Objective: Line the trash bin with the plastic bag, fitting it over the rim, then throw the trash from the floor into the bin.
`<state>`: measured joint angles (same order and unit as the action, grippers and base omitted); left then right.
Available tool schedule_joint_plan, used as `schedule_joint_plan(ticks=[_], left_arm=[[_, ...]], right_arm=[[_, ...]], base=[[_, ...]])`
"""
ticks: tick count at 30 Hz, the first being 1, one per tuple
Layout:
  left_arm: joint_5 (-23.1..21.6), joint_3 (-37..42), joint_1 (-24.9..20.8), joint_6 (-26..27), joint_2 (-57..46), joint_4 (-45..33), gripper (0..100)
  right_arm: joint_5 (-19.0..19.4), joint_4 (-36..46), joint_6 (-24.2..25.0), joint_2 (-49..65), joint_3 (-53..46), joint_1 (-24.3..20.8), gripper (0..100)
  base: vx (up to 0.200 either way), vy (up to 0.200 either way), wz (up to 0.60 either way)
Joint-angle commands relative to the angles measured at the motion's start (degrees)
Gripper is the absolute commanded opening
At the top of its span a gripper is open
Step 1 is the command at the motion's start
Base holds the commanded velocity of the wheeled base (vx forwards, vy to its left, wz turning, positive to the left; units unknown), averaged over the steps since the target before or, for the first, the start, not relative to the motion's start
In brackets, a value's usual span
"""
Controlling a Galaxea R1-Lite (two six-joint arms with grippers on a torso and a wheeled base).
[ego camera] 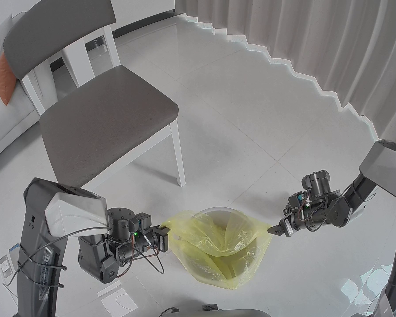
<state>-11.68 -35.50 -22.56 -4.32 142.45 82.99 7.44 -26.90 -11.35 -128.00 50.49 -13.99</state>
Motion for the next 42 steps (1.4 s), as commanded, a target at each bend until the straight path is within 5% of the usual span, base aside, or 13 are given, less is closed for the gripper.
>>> schedule_joint_plan(ticks=[1,5,6,16,25,42], left_arm=[[0.0,-2.1,-0.2,-0.3,0.3,-0.3,0],[-0.1,-2.1,-0.1,-0.7,0.5,0.1,0],[-0.1,-1.9,0.0,-0.7,0.5,0.2,100],[-0.1,0.3,0.2,-1.0,0.6,1.6,100],[-0.3,4.4,2.4,-1.0,1.0,6.9,100],[-0.5,6.5,2.8,-1.1,-2.0,7.0,100]], right_arm=[[0.0,0.0,-0.2,5.8,-1.8,-0.2,100],[0.0,-0.1,-0.1,9.0,-3.3,-3.2,100],[0.0,-0.2,-0.1,9.5,-3.7,-3.9,100],[0.1,-9.7,-4.7,10.7,-10.8,-12.9,100],[-0.7,-15.8,-21.3,5.9,-13.3,-16.9,100],[-2.3,-9.2,-21.0,-4.9,3.2,-24.1,100]], base=[[0.0,0.0,0.0],[0.0,0.0,0.0],[0.0,0.0,0.0],[0.0,0.0,0.0],[0.0,0.0,0.0],[0.0,0.0,0.0]])
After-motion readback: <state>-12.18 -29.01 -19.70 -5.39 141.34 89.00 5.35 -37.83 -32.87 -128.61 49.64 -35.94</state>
